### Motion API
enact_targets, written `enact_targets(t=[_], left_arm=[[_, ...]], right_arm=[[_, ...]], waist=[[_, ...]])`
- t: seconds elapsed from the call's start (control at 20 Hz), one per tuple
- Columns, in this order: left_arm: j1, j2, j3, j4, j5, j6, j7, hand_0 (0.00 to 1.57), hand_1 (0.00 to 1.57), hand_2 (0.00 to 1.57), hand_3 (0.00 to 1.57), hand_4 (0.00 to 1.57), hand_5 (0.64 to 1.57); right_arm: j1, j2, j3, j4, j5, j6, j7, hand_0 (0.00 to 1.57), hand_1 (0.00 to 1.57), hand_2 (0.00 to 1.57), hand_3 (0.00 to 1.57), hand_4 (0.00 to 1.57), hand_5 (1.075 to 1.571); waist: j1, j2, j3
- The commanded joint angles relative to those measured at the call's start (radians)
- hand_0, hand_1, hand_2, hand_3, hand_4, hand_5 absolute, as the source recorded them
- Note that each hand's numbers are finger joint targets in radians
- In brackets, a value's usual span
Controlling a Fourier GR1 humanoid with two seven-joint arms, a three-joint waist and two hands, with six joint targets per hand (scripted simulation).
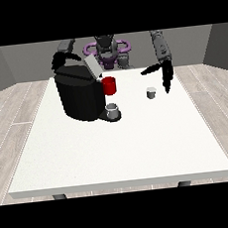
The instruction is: Insert the coffee pod into the coffee machine and close the lid
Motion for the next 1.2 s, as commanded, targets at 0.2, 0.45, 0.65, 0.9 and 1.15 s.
enact_targets(t=[0.2,0.45,0.65,0.9,1.15], left_arm=[[-0.043,-0.037,-0.087,0.088,-0.121,0.025,0.022,0.00,0.00,0.37,0.00,0.00,1.571],[-0.083,0.035,-0.042,0.197,-0.141,0.022,-0.041,0.65,0.65,0.72,0.35,0.00,1.571],[-0.111,0.054,-0.067,0.214,-0.205,0.067,-0.077,0.62,0.62,0.74,0.48,0.00,1.571],[-0.150,0.052,-0.102,0.261,-0.278,0.103,-0.067,0.57,0.57,0.70,0.41,0.00,1.571],[-0.148,0.037,-0.115,0.315,-0.339,0.181,-0.118,0.67,0.67,0.81,0.55,0.00,1.571]], right_arm=[[-0.015,0.013,-0.004,0.085,0.030,-0.055,0.045,0.00,0.00,0.00,0.00,0.39,1.571],[-0.059,-0.008,-0.009,0.088,0.041,-0.050,0.058,0.00,0.00,0.00,0.00,0.41,1.571],[-0.111,-0.039,-0.047,0.128,0.023,-0.038,0.030,0.00,0.00,0.00,0.00,0.42,1.571],[-0.086,0.013,0.014,0.139,0.068,-0.081,0.008,0.00,0.00,0.00,0.00,0.39,1.571],[-0.122,-0.017,0.003,0.100,0.033,-0.060,0.130,0.00,0.00,0.00,0.00,0.43,1.571]], waist=[[0.033,-0.046,0.0001],[0.029,0.014,-0.0004],[0.019,0.064,-0.0005],[-0.004,0.060,-0.0004],[-0.004,0.044,-0.0005]])
